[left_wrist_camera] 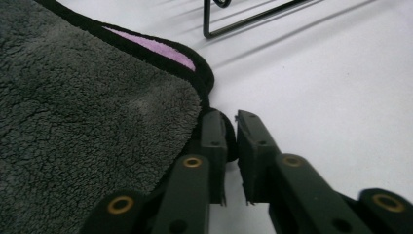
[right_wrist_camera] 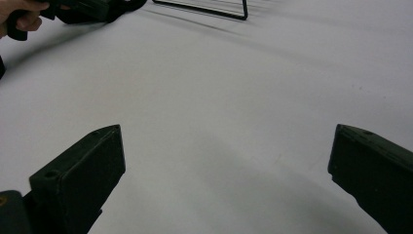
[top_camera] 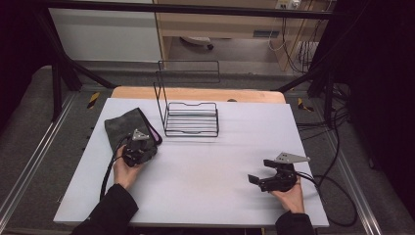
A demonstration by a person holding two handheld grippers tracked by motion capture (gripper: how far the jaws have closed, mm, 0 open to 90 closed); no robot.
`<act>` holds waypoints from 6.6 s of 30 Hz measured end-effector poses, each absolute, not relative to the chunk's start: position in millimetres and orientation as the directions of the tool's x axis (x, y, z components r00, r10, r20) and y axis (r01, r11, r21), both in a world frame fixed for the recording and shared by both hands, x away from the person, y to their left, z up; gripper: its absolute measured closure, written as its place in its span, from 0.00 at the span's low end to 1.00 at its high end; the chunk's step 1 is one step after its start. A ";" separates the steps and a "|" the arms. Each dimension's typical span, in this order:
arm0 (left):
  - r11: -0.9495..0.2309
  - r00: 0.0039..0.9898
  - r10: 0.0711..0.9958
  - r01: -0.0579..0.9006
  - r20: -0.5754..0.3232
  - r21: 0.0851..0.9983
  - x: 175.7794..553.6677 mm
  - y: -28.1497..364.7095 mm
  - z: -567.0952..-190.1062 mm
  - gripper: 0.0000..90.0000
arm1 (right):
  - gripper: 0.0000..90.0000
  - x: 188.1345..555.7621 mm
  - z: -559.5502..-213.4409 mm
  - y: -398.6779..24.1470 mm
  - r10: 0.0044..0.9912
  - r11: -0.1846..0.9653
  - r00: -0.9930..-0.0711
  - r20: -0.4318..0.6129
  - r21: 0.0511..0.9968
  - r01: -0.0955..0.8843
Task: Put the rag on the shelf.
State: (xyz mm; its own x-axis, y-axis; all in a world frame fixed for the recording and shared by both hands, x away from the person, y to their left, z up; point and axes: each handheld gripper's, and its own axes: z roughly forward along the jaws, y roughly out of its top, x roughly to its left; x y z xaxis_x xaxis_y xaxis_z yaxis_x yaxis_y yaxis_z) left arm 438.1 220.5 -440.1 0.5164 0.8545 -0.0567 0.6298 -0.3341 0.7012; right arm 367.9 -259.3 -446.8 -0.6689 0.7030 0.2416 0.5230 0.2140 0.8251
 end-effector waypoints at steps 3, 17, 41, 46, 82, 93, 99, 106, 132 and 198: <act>-0.332 0.515 0.856 0.628 -0.056 0.704 437.1 220.0 -439.0 0.96 | 0.01 367.9 -446.7 -259.4 0.703 0.214 -0.669 0.242 0.824 0.524; -0.308 0.528 0.844 0.625 -0.098 0.717 425.9 219.2 -428.3 1.00 | 0.01 368.0 -446.9 -259.3 0.701 0.218 -0.671 0.241 0.823 0.524; -0.325 0.566 0.813 0.637 -0.138 0.699 378.9 220.3 -416.4 1.00 | 0.01 367.7 -446.6 -259.4 0.702 0.216 -0.670 0.242 0.824 0.524; -0.352 0.594 0.793 0.630 -0.138 0.692 365.8 211.6 -415.4 1.00 | 0.01 367.9 -446.9 -259.3 0.701 0.219 -0.671 0.242 0.823 0.524; -0.375 0.630 0.765 0.605 -0.134 0.703 335.5 256.2 -413.0 0.59 | 0.21 370.7 -423.6 -188.5 0.653 0.254 -0.724 0.223 0.835 0.487; -0.352 0.610 0.780 0.608 -0.136 0.712 336.0 280.3 -421.4 0.56 | 0.44 382.0 -420.7 -70.2 0.568 0.349 -0.790 0.231 0.801 0.486; -0.327 0.594 0.795 0.593 -0.125 0.736 339.1 295.5 -422.0 0.44 | 0.54 393.5 -430.9 -20.5 0.565 0.353 -0.781 0.268 0.777 0.522; -0.293 0.572 0.808 0.601 -0.144 0.744 343.6 308.2 -424.5 0.31 | 0.67 402.9 -445.3 12.9 0.577 0.382 -0.769 0.275 0.741 0.552; -0.240 0.517 0.828 0.676 -0.216 0.697 347.2 294.9 -438.6 0.50 | 0.62 423.2 -433.0 0.7 0.641 0.414 -0.755 0.138 0.766 0.492; -0.223 0.475 0.836 0.752 -0.276 0.620 336.5 295.5 -436.8 0.94 | 0.53 407.0 -456.6 12.8 0.575 0.357 -0.754 0.318 0.731 0.581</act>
State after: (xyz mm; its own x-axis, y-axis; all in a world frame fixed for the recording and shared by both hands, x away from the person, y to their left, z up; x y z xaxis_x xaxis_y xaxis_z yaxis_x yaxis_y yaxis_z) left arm 336.5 295.5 -436.8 0.4748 0.8359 -0.2755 0.7523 -0.2230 0.6199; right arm 407.0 12.8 -456.6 -0.7537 0.5753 0.3176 0.5809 0.3572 0.7314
